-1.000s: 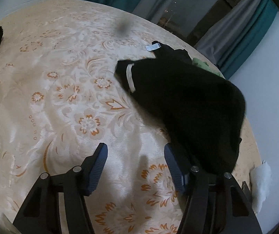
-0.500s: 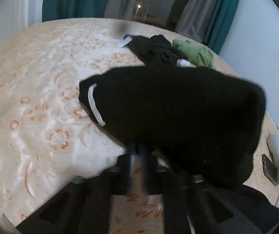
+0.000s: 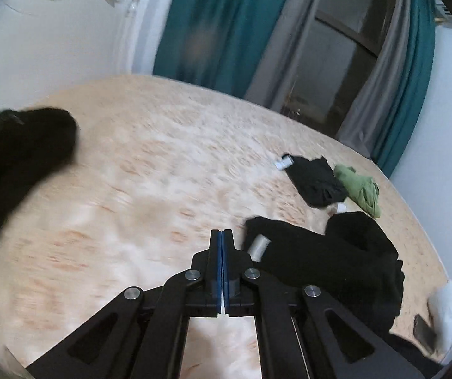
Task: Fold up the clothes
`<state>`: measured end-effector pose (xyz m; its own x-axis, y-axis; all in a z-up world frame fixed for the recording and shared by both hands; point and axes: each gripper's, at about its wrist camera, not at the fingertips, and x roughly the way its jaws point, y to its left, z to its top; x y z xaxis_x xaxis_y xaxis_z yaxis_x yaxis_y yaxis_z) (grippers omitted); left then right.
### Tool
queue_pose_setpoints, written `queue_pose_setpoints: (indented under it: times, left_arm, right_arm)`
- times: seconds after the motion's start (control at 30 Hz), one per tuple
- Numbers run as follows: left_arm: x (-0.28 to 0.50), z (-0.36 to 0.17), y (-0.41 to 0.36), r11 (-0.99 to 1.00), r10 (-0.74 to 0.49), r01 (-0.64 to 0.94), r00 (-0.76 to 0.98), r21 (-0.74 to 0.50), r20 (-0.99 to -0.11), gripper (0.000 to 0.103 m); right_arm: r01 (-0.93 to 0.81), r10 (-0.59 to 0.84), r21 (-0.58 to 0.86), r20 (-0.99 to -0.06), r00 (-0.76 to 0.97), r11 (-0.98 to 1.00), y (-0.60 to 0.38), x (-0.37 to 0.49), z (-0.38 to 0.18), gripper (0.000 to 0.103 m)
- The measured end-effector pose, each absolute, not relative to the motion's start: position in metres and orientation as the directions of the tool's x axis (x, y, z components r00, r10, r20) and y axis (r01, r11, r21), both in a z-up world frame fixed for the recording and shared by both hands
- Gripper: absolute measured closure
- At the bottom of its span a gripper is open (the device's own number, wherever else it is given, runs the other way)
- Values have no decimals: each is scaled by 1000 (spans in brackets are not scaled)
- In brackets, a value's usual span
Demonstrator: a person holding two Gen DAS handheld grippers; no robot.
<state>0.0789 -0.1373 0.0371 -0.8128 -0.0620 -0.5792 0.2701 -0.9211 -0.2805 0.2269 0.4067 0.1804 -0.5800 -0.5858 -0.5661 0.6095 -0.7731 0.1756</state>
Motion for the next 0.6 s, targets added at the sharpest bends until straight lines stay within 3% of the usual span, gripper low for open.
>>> queue_pose_setpoints:
  times: [0.17, 0.27, 0.37, 0.43, 0.47, 0.5, 0.6]
  left_arm:
    - [111, 28, -134, -970, -82, 207, -769, -127, -633, 103]
    - [110, 16, -118, -987, -61, 145, -734, -69, -676, 101]
    - [101, 9, -99, -990, -31, 118, -708, -75, -705, 77]
    - [91, 8, -88, -988, -24, 129, -694, -91, -720, 41]
    - [86, 8, -83, -986, -21, 134, -686, -98, -727, 35]
    - [81, 8, -78, -983, -13, 140, -686, -115, -727, 29]
    - [71, 5, -71, -972, 59, 120, -708, -203, -704, 29]
  right_arm:
    - [619, -575, 164, -602, -554, -768, 395, 226, 168, 89]
    - [604, -565, 186, -633, -530, -775, 387, 214, 155, 79]
    - [587, -552, 187, -638, -537, -788, 384, 204, 151, 75]
    - [582, -543, 173, -631, -554, -795, 384, 199, 156, 60]
    - [579, -538, 166, -627, -563, -798, 384, 196, 158, 51]
    - [574, -530, 154, -623, -576, -804, 384, 192, 159, 49]
    - [553, -484, 101, -629, -609, -827, 381, 172, 161, 49]
